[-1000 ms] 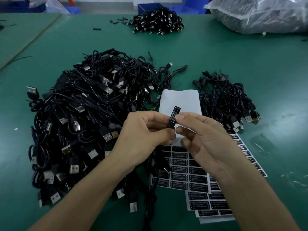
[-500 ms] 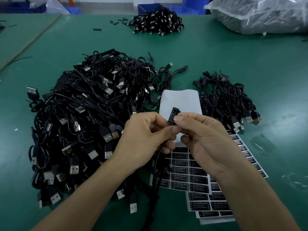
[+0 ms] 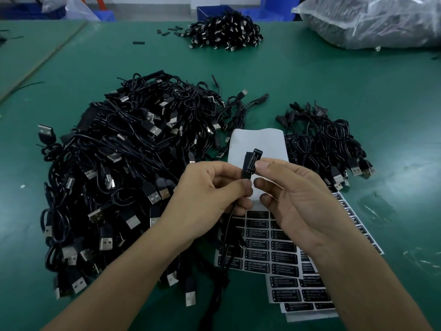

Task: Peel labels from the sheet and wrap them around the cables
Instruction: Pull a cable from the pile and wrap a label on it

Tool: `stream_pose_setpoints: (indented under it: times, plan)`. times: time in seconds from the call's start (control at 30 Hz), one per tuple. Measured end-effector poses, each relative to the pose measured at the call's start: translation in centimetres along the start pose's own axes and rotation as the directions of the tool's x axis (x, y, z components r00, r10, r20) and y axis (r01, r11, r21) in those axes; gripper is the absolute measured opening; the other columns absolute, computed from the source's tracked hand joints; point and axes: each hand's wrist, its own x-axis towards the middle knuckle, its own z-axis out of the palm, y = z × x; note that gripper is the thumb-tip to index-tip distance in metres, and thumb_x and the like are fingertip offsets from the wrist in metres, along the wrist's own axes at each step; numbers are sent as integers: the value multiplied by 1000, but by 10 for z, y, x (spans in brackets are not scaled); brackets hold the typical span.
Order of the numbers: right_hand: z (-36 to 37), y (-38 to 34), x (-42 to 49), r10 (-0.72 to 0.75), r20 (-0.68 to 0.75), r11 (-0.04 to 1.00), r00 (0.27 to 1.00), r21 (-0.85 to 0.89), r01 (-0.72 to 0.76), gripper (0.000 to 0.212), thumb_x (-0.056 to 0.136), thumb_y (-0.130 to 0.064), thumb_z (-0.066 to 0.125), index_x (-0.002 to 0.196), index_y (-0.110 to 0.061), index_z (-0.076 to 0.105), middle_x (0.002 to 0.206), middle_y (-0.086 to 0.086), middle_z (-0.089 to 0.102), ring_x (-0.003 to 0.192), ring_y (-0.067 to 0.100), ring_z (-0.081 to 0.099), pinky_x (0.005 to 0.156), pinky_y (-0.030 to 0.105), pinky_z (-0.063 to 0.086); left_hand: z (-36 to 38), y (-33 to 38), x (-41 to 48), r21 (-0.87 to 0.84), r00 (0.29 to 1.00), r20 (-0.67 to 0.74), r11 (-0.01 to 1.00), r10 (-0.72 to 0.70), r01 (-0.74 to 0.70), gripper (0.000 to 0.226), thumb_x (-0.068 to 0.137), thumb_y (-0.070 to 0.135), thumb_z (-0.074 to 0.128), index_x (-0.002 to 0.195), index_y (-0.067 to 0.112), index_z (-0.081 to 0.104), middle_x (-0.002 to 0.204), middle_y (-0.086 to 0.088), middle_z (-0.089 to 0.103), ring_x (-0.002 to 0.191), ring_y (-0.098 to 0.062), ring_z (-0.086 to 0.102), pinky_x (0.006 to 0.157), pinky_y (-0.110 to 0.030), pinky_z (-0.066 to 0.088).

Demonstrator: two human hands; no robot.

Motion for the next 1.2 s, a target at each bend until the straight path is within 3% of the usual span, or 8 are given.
stream_pose_setpoints:
  times: [0.17, 0.57, 0.93, 1.1, 1.2]
  plan:
    - [-1, 1, 0, 18, -19, 1000, 1000, -9, -18, 24, 59, -27, 78, 81, -17, 76, 82, -2, 70, 70, 5, 62, 68, 25, 43, -1, 1, 0, -51, 1000, -4, 999, 1, -1, 8, 90, 2, 71, 95, 9, 73, 77, -13, 76, 65, -18, 74, 58, -22, 57]
    - [0, 3, 0, -24, -46, 994, 999, -106, 19, 21, 53, -33, 80, 68, -20, 78, 68, -8, 66, 63, 1, 57, 60, 22, 44, -1, -2, 1, -43, 1000, -11, 999, -7, 7, 13, 85, 4, 76, 97, 5, 72, 77, -15, 76, 66, -20, 74, 59, -23, 58]
    - [-2, 6, 1, -82, -56, 986, 995, -151, 73, 15, 58, -32, 79, 69, -23, 80, 66, -9, 67, 62, 0, 58, 60, 22, 44, -1, -2, 0, -41, 1000, 1, 999, -6, 7, 9, 87, 4, 75, 96, 6, 73, 78, -13, 76, 65, -18, 74, 58, -22, 58]
    - [-3, 6, 0, -107, -52, 979, 993, -178, 96, 0, 70, -24, 81, 70, -24, 80, 65, -9, 67, 62, 0, 57, 59, 21, 45, 0, -1, 0, -41, 1000, 1, 999, -5, 5, 9, 87, 3, 74, 95, 6, 73, 78, -13, 76, 64, -18, 74, 59, -23, 58]
    - [-3, 7, 2, -130, -59, 971, 990, -208, 116, 9, 77, -19, 79, 70, -24, 80, 65, -9, 67, 62, 0, 57, 61, 22, 45, 0, -1, -1, -43, 1000, 1, 999, -4, 4, 10, 87, 2, 74, 96, 4, 73, 77, -14, 76, 63, -17, 73, 59, -23, 59]
